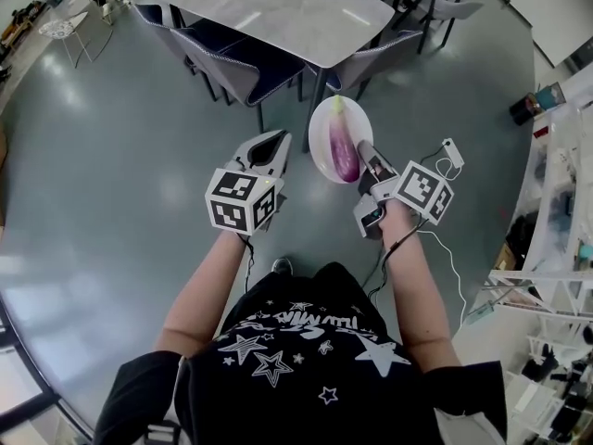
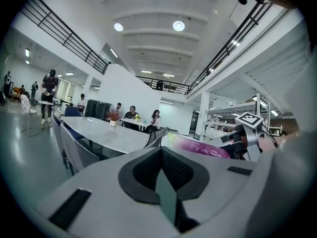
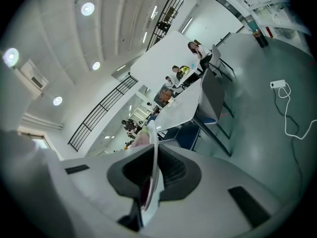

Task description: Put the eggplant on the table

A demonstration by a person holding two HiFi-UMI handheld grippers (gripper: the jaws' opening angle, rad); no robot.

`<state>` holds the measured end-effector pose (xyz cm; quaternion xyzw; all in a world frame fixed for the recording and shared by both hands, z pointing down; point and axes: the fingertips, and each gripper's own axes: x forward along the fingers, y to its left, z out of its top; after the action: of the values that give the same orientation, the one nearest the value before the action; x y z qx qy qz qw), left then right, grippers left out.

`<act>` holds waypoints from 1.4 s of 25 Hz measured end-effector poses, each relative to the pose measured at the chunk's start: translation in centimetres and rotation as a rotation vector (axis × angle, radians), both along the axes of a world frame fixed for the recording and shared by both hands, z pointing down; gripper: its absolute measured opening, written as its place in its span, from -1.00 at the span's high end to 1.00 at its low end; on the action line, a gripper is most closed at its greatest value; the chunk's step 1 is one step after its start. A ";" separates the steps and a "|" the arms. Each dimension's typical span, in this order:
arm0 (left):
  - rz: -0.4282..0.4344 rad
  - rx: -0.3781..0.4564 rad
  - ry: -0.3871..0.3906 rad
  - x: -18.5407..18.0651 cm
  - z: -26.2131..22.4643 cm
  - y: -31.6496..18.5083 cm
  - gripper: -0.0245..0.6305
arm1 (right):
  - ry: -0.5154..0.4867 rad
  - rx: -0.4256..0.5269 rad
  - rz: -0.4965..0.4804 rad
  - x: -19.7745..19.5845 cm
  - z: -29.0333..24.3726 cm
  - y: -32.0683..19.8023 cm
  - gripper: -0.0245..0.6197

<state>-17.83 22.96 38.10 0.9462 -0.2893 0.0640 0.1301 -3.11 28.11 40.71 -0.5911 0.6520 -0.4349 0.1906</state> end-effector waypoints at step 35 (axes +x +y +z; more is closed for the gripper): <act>-0.093 -0.074 -0.070 6.6 3.0 -18.4 0.90 | -0.127 -0.061 -0.077 7.3 3.8 -20.6 0.86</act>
<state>-11.24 4.53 41.09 0.9235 -0.3345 0.1014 0.1579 4.19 7.49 44.53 -0.5424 0.6473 -0.4981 0.1968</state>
